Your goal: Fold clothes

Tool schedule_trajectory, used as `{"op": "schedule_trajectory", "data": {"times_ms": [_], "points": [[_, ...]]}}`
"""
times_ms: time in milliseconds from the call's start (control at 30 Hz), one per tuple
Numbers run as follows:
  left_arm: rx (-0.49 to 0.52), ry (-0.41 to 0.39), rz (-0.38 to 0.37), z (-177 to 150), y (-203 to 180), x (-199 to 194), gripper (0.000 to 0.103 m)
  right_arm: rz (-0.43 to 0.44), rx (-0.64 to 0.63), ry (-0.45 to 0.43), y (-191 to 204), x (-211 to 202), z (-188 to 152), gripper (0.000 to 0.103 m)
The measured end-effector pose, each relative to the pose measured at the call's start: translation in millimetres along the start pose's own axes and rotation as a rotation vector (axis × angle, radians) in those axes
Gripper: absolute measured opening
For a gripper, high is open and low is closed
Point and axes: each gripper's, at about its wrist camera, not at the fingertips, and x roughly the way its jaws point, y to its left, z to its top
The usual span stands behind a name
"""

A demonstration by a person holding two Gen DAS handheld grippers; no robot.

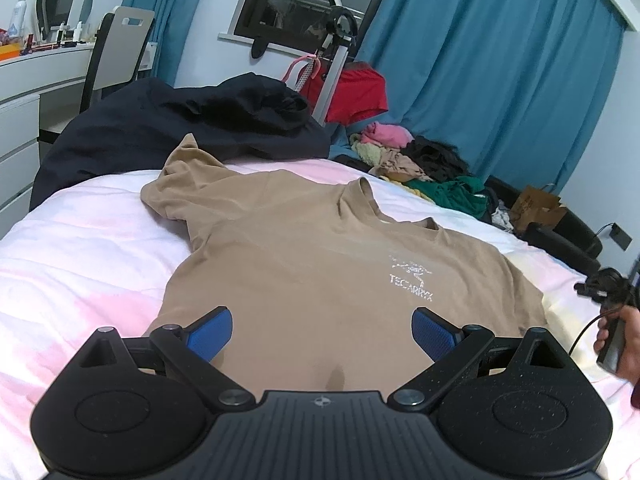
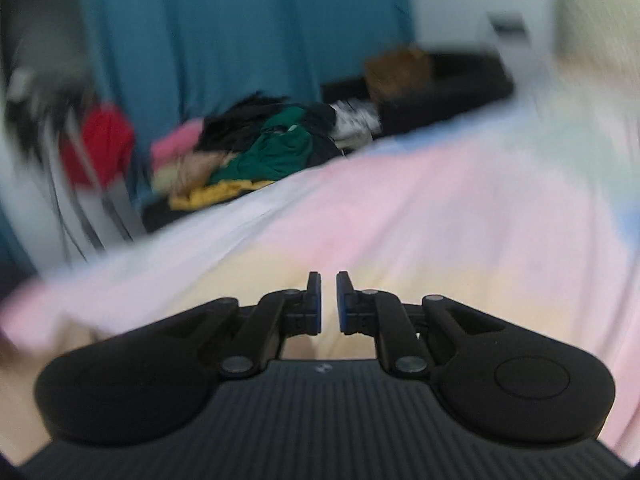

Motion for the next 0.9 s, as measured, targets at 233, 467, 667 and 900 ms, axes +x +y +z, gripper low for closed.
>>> {"op": "schedule_trajectory", "data": {"times_ms": [233, 467, 667, 900], "points": [[-0.007, -0.005, -0.016, -1, 1, -7, 0.097, 0.284, 0.483, 0.125, -45, -21, -64, 0.085], [0.018, 0.001, 0.000, -6, -2, -7, 0.097, 0.347, 0.509, 0.257, -21, 9, -119, 0.084], [0.022, 0.019, 0.019, -6, -3, 3, 0.097, 0.272, 0.461, 0.074, -17, 5, -112, 0.011], [0.043, 0.064, 0.038, -14, -4, 14, 0.097, 0.358, 0.506, 0.018, -46, -6, -117, 0.017]]}}
